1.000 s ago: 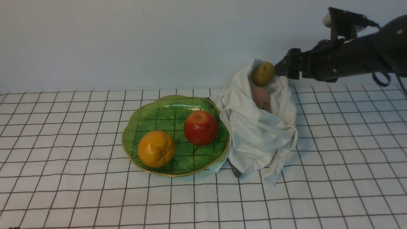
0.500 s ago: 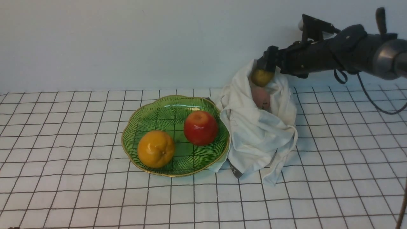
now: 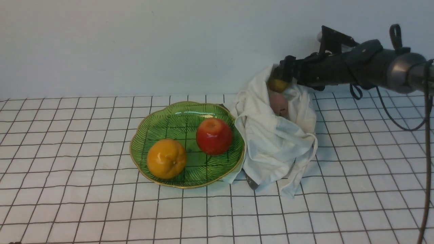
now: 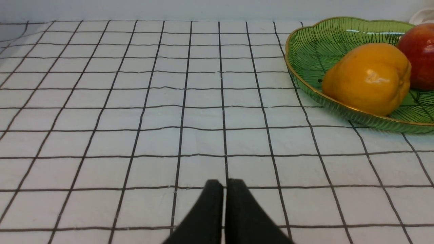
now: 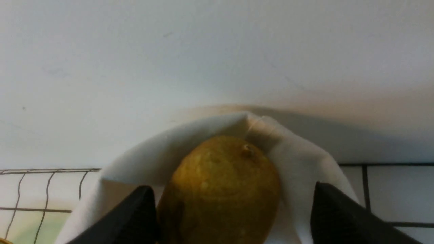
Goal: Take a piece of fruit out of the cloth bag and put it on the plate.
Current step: Use the right arm to grab a kiwi from the bag, then use the right arm to put the kiwi into the empty plate on the left
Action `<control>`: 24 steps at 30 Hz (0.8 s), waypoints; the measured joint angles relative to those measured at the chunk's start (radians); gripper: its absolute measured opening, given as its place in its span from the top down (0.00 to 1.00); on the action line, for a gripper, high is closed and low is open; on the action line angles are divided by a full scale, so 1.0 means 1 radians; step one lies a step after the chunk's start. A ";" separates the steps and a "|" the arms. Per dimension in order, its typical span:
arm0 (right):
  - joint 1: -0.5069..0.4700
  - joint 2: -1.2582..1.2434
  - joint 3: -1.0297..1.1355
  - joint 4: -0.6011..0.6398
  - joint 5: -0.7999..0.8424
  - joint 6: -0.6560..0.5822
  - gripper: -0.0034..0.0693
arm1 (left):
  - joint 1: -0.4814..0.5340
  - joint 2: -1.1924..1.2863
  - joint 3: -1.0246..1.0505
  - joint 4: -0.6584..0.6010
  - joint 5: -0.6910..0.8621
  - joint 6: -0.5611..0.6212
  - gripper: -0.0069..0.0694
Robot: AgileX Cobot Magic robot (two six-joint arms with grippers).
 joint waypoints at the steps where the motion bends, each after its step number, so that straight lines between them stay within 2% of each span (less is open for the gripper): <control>1: 0.000 0.002 0.000 0.016 0.000 -0.010 0.26 | 0.000 0.000 0.000 0.000 0.000 0.000 0.92; 4: 0.000 0.006 0.000 0.062 0.020 -0.066 0.43 | 0.000 0.000 0.000 0.000 0.000 0.000 0.92; 6: 0.000 0.005 -0.001 0.075 0.035 -0.099 0.45 | 0.000 0.000 0.000 0.000 0.000 0.000 0.92; 11: -0.011 -0.015 -0.001 0.079 0.088 -0.163 0.45 | 0.000 0.000 0.000 0.000 0.000 0.000 0.92; 18: -0.078 -0.130 -0.001 0.073 0.247 -0.117 0.45 | 0.000 0.000 0.000 0.000 0.000 0.000 0.92; 24: -0.104 -0.308 -0.002 0.069 0.519 -0.101 0.45 | 0.000 0.000 0.000 0.000 0.000 0.000 0.92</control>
